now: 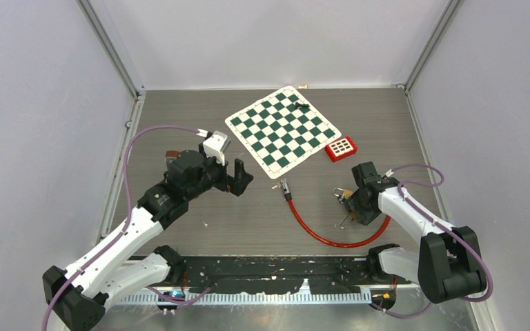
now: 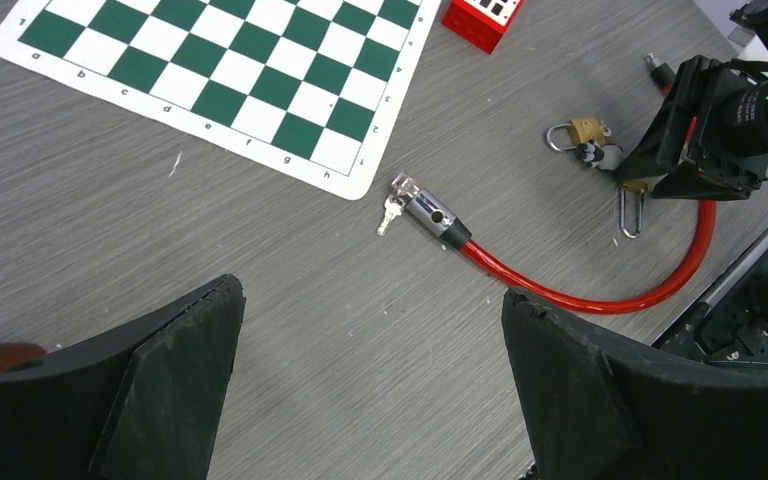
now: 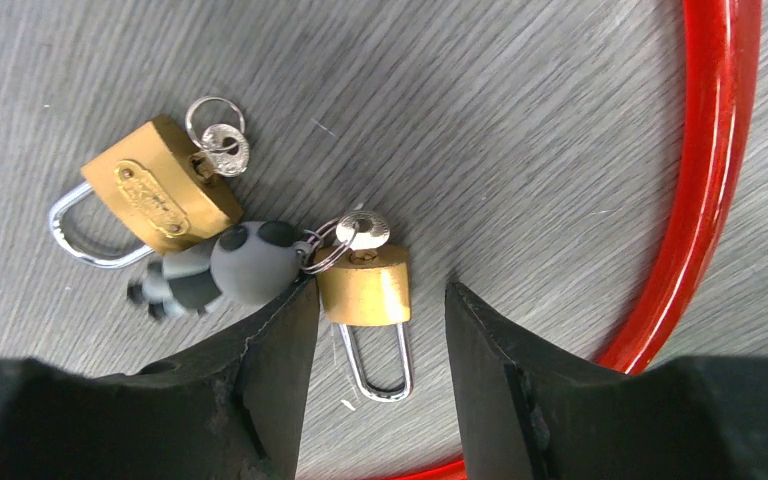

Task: Lock with the key
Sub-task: Pick up the lock from the center of the board.

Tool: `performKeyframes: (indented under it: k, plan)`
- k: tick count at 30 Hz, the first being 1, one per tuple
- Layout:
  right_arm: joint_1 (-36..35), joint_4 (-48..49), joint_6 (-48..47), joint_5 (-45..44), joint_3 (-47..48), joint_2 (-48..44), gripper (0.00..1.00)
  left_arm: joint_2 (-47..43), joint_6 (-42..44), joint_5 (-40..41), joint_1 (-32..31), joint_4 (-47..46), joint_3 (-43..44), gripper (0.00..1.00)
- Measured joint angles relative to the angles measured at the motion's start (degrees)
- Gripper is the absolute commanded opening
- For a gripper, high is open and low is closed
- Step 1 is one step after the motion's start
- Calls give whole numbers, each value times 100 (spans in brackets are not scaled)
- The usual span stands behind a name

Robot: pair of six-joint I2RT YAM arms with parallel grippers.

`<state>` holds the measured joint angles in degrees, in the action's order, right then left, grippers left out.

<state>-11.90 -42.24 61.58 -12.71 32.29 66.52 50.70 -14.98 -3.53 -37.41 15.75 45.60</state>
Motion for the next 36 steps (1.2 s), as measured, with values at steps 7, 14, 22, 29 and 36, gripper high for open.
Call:
performKeyframes:
  k: [7,14,22,29,36]
  plan:
    - [0,20,-37,-33,50,179,49,2,72,101,0,35,0,97]
    - [-2,48,-188,-42,140,286,19,15,120,181,0,46,0,96]
    - [-264,-350,-595,-157,1272,-186,17,-492,190,398,0,-103,-22,99]
    - [-535,105,-1408,149,2780,-579,14,-472,55,341,0,-225,238,100]
    - [-1217,1327,-2629,1580,3187,-199,14,-107,-339,-149,0,-280,905,100]
